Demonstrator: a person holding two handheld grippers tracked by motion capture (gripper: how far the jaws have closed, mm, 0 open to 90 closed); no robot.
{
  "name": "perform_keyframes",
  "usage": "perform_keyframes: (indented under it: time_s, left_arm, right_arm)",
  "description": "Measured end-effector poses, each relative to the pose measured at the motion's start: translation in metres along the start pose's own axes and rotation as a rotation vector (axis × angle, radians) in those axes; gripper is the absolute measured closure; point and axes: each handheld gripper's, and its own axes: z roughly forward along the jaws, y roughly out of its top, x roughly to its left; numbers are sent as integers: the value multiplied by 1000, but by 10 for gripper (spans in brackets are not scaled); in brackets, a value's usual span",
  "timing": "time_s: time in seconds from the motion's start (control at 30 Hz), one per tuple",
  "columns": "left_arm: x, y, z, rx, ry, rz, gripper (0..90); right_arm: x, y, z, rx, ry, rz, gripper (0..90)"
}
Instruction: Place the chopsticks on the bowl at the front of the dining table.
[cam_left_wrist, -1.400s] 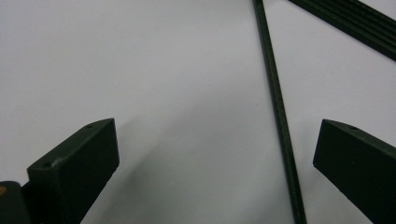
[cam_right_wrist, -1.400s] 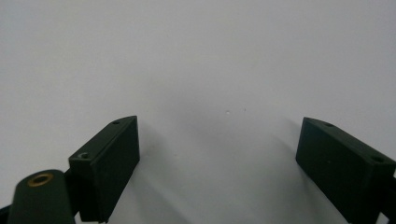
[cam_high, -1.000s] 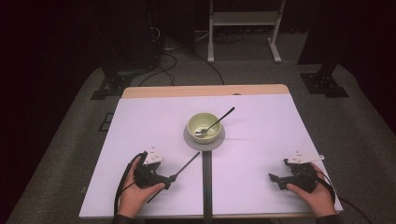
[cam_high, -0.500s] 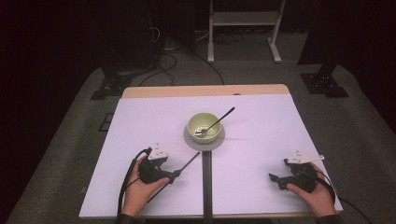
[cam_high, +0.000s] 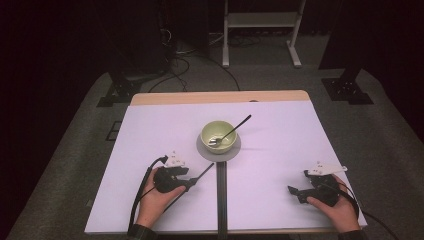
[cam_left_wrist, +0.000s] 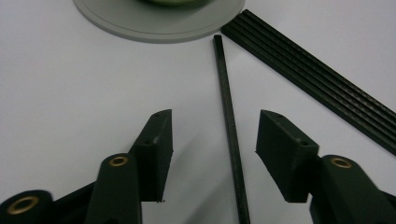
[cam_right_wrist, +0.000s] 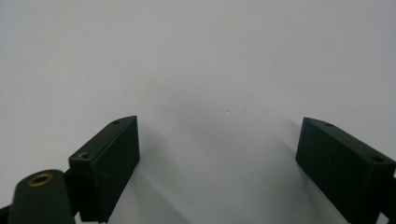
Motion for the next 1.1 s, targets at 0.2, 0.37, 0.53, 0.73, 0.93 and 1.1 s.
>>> perform_keyframes:
  time_s: [0.2,0.37,0.53,0.73,0.93,1.1]
  left_arm:
    - [-3,1,4,2,-10,-2,569]
    - [-3,2,8,11,-20,2,647]
    - [-5,2,6,10,-21,-6,714]
    - [-5,0,7,15,-19,-7,741]
    - [-7,0,10,19,-16,-10,780]
    - [-6,0,10,20,-4,-14,821]
  right_arm:
    - [0,0,0,0,0,0,122]
    - [0,0,0,0,0,0,122]
    - [0,0,0,0,0,0,122]
    - [0,0,0,0,0,0,122]
    - [0,0,0,0,1,0,122]
    - [0,0,0,0,0,1,122]
